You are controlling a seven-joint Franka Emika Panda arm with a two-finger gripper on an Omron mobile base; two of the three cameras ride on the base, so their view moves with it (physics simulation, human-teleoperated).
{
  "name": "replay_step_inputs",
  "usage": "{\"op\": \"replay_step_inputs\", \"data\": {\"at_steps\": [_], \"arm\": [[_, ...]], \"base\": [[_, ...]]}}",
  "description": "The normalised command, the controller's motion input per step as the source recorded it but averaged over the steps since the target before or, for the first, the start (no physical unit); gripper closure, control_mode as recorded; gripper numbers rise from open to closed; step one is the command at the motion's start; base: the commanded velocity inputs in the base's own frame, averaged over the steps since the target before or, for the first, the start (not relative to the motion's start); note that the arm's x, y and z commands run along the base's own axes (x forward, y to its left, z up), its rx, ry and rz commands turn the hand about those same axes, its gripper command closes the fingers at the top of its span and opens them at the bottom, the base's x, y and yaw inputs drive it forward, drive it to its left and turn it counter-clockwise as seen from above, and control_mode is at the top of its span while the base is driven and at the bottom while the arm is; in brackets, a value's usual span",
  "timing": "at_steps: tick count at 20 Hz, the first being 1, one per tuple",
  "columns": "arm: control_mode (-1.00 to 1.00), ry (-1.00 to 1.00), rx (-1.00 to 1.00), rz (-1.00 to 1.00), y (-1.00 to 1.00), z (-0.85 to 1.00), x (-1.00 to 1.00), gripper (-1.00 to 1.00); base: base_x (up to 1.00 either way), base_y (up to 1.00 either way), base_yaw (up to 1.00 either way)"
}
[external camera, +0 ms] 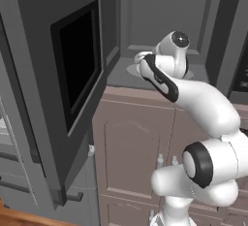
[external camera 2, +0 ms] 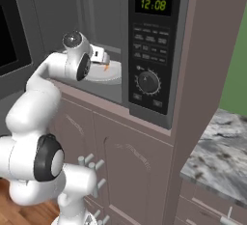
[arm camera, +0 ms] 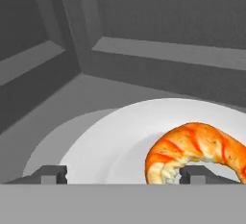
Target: Transport the shrimp from the fridge to the microwave and turn on the microwave.
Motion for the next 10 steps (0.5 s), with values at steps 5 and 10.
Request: {"op": "replay_step_inputs", "data": {"at_steps": [5,10], "arm": [[-1.0,0.12,0.01,0.03,0.06,0.28,-0.45,-1.0],[-1.0,0.65,0.26,0.0,-0.11,0.21,-0.03,-1.0]], "base": [[0.0,0.0,0.0],[0.0,0.0,0.0]]}}
